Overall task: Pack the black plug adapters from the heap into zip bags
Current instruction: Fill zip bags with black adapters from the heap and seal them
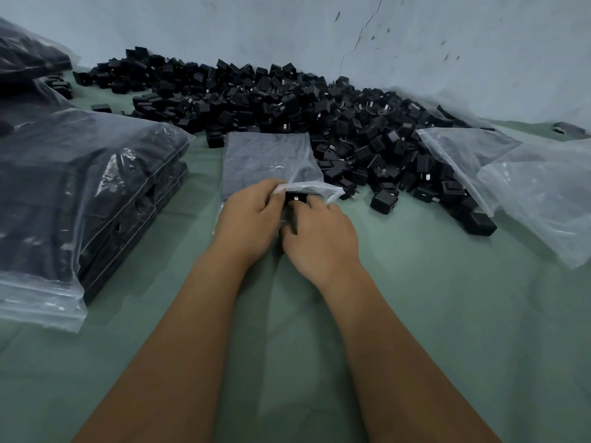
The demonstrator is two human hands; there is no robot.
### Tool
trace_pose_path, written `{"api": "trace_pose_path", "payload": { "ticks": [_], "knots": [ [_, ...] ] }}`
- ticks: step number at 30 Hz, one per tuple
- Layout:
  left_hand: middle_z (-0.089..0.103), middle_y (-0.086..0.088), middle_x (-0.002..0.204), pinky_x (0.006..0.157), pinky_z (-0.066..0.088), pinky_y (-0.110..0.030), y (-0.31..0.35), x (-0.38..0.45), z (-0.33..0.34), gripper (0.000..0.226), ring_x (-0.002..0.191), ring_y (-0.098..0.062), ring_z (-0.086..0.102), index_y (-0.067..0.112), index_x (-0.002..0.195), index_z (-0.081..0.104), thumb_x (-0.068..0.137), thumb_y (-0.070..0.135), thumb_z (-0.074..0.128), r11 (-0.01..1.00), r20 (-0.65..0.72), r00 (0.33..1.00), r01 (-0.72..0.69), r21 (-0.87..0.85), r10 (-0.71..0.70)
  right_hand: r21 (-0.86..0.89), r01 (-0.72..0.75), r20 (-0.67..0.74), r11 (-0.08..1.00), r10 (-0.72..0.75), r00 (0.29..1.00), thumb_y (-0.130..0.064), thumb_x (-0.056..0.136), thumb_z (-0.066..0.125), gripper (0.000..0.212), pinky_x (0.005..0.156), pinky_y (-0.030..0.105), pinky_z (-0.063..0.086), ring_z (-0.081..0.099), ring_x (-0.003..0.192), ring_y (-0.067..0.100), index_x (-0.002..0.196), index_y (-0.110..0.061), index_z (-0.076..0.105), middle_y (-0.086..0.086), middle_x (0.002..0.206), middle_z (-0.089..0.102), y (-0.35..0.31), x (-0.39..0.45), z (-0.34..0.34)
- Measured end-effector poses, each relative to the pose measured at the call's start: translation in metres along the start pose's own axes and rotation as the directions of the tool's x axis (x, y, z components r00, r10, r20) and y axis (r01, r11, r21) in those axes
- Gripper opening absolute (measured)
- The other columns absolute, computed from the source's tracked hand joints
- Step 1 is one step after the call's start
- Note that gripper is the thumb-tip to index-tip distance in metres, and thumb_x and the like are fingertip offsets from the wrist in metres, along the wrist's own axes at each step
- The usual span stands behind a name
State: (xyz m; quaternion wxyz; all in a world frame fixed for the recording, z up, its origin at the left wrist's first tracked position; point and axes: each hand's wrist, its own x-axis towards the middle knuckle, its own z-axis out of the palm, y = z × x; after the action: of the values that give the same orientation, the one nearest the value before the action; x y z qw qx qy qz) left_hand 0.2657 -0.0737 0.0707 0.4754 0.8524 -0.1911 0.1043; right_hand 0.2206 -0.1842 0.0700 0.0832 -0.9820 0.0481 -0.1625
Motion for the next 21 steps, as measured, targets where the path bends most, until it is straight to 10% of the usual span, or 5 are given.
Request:
{"api": "trace_pose_path", "payload": {
  "ticks": [11, 15, 21],
  "knots": [
    [0.065, 0.000, 0.117, 0.107, 0.032, -0.045, 0.005, -0.001, 0.004, 0.031, 0.112, -0.020, 0.054, 0.018, 0.127, 0.059, 0.101, 0.022, 0.043, 0.959, 0.180, 0.973, -0.183, 0.216, 0.146, 0.137, 0.033, 0.057, 0.990, -0.041, 0.998, -0.027, 0.084, 0.048, 0.033, 0.084, 0.040, 0.043, 0.049, 0.100, 0.029, 0.114, -0.021, 0.059, 0.000, 0.115, 0.054, 0.006, 0.002, 0.001],
    [0.067, 0.002, 0.108, 0.105, 0.034, -0.047, 0.006, 0.000, 0.002, 0.030, 0.105, -0.020, 0.057, 0.018, 0.118, 0.063, 0.104, 0.025, 0.037, 0.972, 0.182, 0.972, -0.178, 0.154, 0.150, 0.198, -0.030, -0.171, 0.980, 0.065, 0.983, -0.025, 0.087, 0.045, 0.019, 0.060, 0.029, 0.041, 0.058, 0.081, 0.021, 0.087, -0.020, 0.064, -0.003, 0.093, 0.062, 0.006, 0.003, -0.002],
    [0.066, 0.003, 0.109, 0.102, 0.035, -0.041, 0.003, 0.000, 0.003, 0.031, 0.105, -0.018, 0.055, 0.018, 0.124, 0.062, 0.103, 0.030, 0.042, 0.967, 0.167, 0.974, -0.182, 0.179, 0.153, 0.487, -0.086, -0.476, 0.869, 0.347, 0.808, -0.018, 0.079, 0.043, 0.019, 0.063, 0.032, 0.040, 0.052, 0.078, 0.017, 0.088, -0.020, 0.059, -0.003, 0.093, 0.056, 0.028, 0.005, -0.016]
  ]
}}
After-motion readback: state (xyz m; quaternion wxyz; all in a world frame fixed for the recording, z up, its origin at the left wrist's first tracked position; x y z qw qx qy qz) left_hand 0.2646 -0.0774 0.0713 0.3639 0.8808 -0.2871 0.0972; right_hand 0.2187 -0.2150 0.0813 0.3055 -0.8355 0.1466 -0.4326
